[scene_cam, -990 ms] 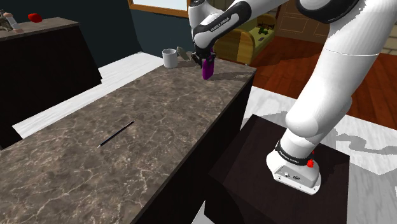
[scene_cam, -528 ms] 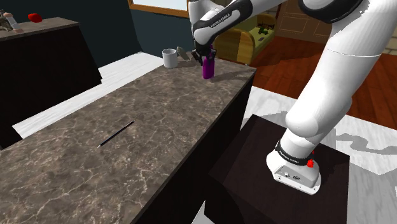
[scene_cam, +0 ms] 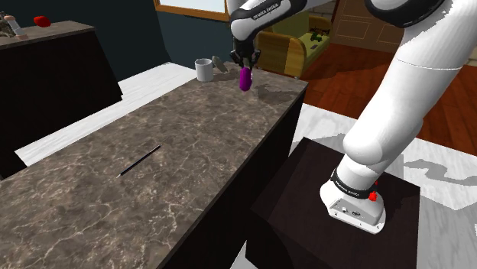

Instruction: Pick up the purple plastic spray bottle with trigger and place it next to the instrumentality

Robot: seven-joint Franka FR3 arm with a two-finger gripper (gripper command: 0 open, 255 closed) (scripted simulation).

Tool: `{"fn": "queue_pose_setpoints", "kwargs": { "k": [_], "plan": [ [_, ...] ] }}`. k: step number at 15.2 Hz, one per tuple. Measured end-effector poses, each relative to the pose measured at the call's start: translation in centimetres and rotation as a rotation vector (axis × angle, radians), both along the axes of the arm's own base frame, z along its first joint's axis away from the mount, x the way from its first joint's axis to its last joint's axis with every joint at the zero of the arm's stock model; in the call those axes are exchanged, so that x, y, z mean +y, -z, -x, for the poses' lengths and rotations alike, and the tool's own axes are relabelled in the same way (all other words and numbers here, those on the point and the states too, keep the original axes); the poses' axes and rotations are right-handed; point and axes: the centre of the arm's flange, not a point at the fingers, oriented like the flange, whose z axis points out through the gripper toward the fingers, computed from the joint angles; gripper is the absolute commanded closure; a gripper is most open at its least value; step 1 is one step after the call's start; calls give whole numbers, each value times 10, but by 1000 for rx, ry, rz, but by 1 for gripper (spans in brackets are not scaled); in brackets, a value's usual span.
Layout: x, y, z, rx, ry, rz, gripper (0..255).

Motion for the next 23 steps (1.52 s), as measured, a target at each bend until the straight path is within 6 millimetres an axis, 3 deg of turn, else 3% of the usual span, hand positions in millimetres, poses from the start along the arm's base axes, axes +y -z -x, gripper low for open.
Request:
{"fn": "queue_pose_setpoints", "kwargs": {
  "k": [23],
  "plan": [
    [0, -121, -1, 0, 0, 0, 255]
  ]
}}
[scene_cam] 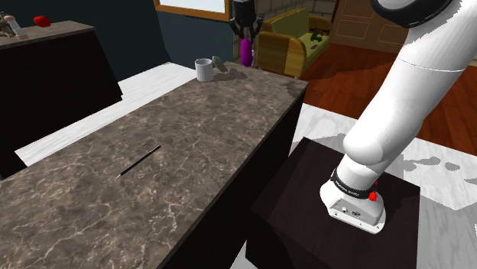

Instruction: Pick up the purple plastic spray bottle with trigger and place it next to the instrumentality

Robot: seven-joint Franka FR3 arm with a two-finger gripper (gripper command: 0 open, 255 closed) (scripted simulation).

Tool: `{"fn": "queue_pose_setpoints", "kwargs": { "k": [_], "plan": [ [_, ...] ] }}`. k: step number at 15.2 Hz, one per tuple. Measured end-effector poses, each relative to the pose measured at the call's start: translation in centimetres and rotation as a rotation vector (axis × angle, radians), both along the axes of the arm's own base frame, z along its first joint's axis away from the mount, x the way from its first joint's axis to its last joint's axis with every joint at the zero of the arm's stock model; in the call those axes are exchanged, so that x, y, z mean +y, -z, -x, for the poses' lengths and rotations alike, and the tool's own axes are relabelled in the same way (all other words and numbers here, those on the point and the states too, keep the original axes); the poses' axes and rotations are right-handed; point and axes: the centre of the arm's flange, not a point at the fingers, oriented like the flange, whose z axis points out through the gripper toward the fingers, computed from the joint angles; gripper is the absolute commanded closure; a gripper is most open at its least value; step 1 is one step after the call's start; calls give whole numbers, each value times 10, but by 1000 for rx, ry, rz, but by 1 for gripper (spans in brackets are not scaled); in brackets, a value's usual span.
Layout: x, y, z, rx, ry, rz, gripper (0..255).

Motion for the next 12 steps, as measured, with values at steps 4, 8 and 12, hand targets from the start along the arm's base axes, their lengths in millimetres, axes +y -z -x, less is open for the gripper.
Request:
{"fn": "queue_pose_setpoints", "kwargs": {
  "k": [4, 8, 12],
  "plan": [
    [0, -20, 0, 0, 0, 0, 255],
    [0, -40, 0, 0, 0, 0, 255],
    [0, -63, 0, 0, 0, 0, 255]
  ]
}}
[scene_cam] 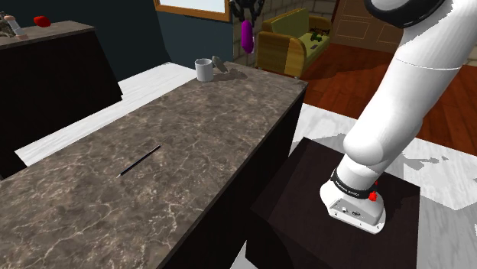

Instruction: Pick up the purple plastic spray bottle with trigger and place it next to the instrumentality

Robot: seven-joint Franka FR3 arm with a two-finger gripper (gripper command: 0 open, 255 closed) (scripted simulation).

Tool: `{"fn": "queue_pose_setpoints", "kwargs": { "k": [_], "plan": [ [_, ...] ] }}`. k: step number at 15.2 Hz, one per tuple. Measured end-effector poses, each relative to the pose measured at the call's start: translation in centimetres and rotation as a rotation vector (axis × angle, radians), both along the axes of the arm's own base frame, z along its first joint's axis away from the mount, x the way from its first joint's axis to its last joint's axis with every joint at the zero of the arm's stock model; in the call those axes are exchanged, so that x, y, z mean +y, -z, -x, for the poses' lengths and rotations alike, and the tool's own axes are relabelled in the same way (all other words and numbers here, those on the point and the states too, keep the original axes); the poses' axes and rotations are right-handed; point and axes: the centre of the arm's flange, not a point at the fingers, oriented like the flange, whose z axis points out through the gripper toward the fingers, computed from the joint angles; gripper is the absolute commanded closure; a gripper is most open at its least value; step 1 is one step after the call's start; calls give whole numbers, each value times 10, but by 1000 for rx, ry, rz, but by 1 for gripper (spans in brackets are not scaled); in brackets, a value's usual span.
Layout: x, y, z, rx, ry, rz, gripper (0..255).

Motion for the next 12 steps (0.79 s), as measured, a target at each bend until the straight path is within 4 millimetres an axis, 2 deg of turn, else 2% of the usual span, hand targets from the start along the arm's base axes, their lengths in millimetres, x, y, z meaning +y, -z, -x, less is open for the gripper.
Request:
{"fn": "queue_pose_setpoints", "kwargs": {
  "k": [12],
  "plan": [
    [1, -63, 0, 0, 0, 0, 255]
  ]
}}
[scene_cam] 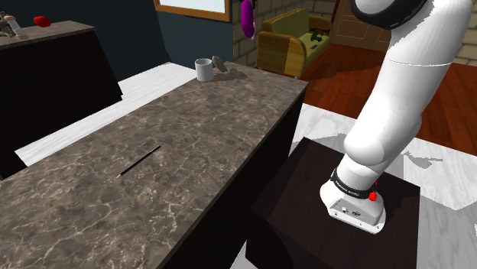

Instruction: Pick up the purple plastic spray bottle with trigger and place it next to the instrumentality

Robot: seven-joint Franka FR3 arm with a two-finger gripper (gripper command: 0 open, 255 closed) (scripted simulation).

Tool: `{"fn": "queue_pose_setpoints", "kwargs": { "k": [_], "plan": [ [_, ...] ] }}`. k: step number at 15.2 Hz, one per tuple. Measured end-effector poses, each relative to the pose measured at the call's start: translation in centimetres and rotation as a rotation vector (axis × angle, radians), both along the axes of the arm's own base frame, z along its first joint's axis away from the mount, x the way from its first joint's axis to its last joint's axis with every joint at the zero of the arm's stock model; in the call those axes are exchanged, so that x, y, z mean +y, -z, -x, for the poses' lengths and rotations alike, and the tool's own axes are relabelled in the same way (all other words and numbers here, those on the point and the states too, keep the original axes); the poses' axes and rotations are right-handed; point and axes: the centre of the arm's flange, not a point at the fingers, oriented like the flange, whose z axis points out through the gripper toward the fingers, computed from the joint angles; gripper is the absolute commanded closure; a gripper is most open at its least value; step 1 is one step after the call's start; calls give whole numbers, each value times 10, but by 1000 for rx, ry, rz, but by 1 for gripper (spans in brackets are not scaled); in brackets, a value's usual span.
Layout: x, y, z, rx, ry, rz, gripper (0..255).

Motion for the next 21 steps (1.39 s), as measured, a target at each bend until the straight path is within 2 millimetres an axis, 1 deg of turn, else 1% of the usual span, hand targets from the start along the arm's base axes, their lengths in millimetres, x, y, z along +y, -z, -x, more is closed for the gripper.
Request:
{"fn": "queue_pose_setpoints", "kwargs": {
  "k": [1, 2, 4, 8, 9, 12, 13, 14, 16, 17, 21],
  "plan": [
    [0, -5, 0, 0, 0, 0, 255],
    [5, -5, 2, 0, 0, 0, 255],
    [24, 0, 3, 0, -1, 0, 255],
    [69, 18, 7, 0, -1, -1, 255],
    [84, 23, 8, 1, -2, 0, 255],
    [120, 40, 12, 1, -2, -1, 255],
    [136, 46, 13, 1, -2, 0, 255],
    [146, 49, 20, 1, -1, 0, 255],
    [172, 54, 21, 1, -2, 0, 255],
    [183, 61, 23, 1, -1, 0, 255],
    [230, 75, 28, 1, -1, 0, 255]
  ]
}}
